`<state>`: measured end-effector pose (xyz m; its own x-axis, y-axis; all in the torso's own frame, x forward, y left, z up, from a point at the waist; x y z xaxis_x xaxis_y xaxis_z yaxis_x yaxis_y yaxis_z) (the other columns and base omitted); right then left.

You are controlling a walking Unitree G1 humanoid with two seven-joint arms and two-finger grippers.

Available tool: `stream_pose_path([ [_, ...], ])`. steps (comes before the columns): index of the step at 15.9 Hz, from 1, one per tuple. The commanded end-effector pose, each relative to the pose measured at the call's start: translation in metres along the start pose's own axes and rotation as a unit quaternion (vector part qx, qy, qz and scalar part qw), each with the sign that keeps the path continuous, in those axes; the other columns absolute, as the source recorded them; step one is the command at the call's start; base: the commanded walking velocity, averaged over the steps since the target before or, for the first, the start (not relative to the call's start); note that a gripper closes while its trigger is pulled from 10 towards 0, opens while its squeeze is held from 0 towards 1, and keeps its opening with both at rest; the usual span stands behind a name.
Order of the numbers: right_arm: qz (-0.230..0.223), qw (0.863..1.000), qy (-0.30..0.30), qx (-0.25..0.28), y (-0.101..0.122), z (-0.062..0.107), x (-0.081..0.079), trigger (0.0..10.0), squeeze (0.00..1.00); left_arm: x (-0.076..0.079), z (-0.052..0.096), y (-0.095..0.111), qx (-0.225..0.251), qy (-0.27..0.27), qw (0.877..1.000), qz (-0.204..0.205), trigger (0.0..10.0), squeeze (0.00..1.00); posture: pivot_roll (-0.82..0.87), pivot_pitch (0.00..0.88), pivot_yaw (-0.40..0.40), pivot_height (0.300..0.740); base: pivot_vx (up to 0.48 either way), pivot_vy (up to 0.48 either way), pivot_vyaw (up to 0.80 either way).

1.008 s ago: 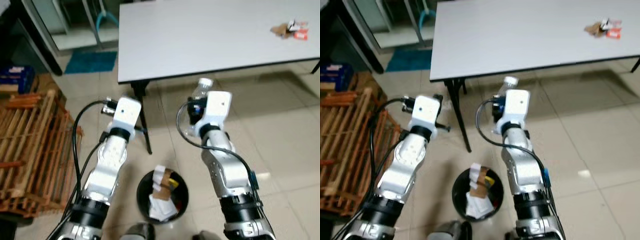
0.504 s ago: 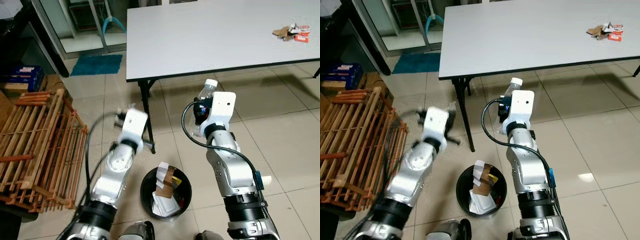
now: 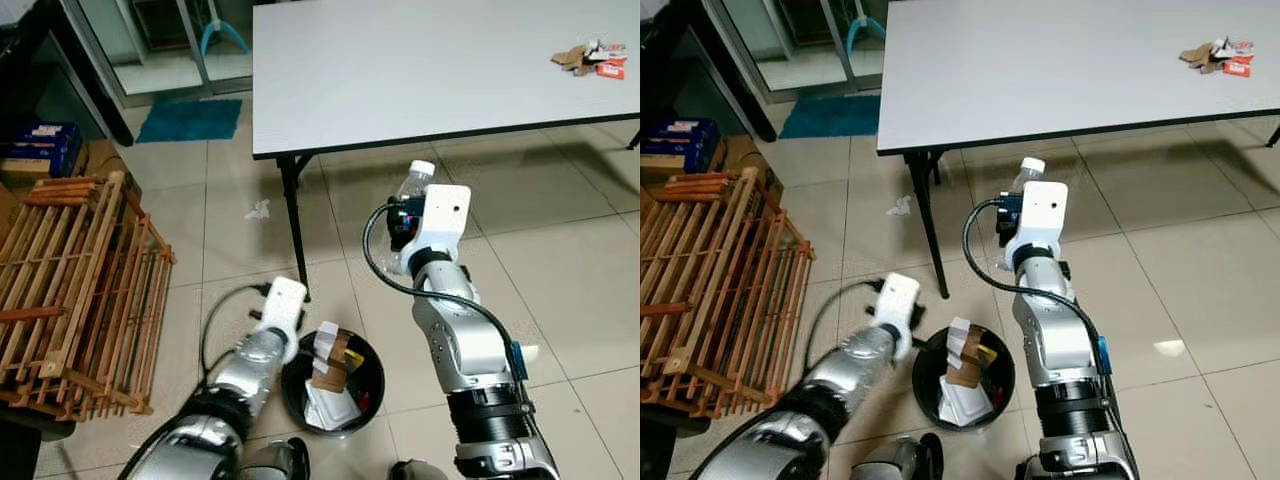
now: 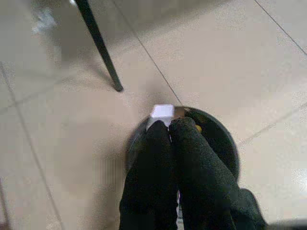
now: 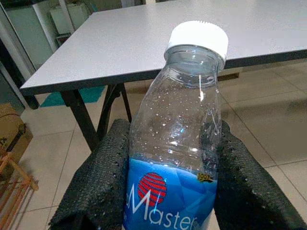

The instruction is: Picking trash to rubbish bin

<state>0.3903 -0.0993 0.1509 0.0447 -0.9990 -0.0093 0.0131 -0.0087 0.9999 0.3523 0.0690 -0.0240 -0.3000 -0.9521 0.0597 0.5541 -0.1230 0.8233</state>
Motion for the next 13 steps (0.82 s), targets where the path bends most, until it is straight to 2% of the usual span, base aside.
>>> stream_pose_path([
  [1,0.004,1.0,0.002,-0.003,0.0,0.002,-0.004,10.0,0.0,0.006,-0.001,-0.012,-0.025,-0.017,0.999,0.012,10.0,0.0,-0.02,0.154,0.091,0.74,0.0,0.0,0.0],
  [4,0.002,1.0,0.002,-0.003,-0.001,0.003,-0.005,10.0,0.0,0.024,-0.001,-0.03,-0.062,-0.043,0.997,-0.005,10.0,0.0,-0.03,0.149,0.097,0.74,0.0,0.0,0.0],
  [7,-0.002,1.0,0.0,0.0,0.001,0.003,-0.004,10.0,0.0,0.026,0.0,-0.038,-0.074,-0.043,0.996,-0.003,10.0,0.0,-0.03,0.141,0.1,0.74,0.0,0.0,0.0],
  [8,-0.002,1.0,-0.001,0.0,0.001,0.003,-0.004,10.0,0.0,0.025,0.0,-0.039,-0.076,-0.043,0.996,-0.003,10.0,0.4,-0.03,0.139,0.1,0.74,0.0,0.0,0.0],
  [9,-0.002,1.0,-0.001,0.0,0.001,0.003,-0.004,10.0,0.0,0.025,0.0,-0.04,-0.077,-0.042,0.996,-0.002,10.0,0.4,-0.03,0.139,0.1,0.74,0.0,0.0,0.0],
  [10,-0.003,1.0,0.0,0.0,0.0,0.003,-0.004,10.0,0.0,0.024,0.001,-0.042,-0.082,-0.044,0.996,-0.008,10.0,1.0,-0.03,0.129,0.102,0.74,0.0,0.0,0.0],
  [13,-0.005,1.0,0.003,-0.002,-0.002,0.005,-0.009,10.0,0.0,0.013,0.002,-0.043,-0.084,-0.04,0.995,-0.027,10.0,1.0,-0.03,0.12,0.113,0.74,0.0,0.0,0.0],
])
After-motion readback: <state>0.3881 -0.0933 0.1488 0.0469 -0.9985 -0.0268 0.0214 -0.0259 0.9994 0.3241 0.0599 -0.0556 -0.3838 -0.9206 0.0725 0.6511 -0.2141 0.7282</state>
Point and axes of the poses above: a point about 5 cm out from each wrist's last joint towards the gripper, its own z axis pointing back from the gripper into the wrist, its own y axis along the axis of the wrist's last joint, x = y × z, the point moved 6 cm from there along -z, pointing out of the wrist towards the gripper, and after that the axes turned 4 degrees about z, right-handed, at the moved point
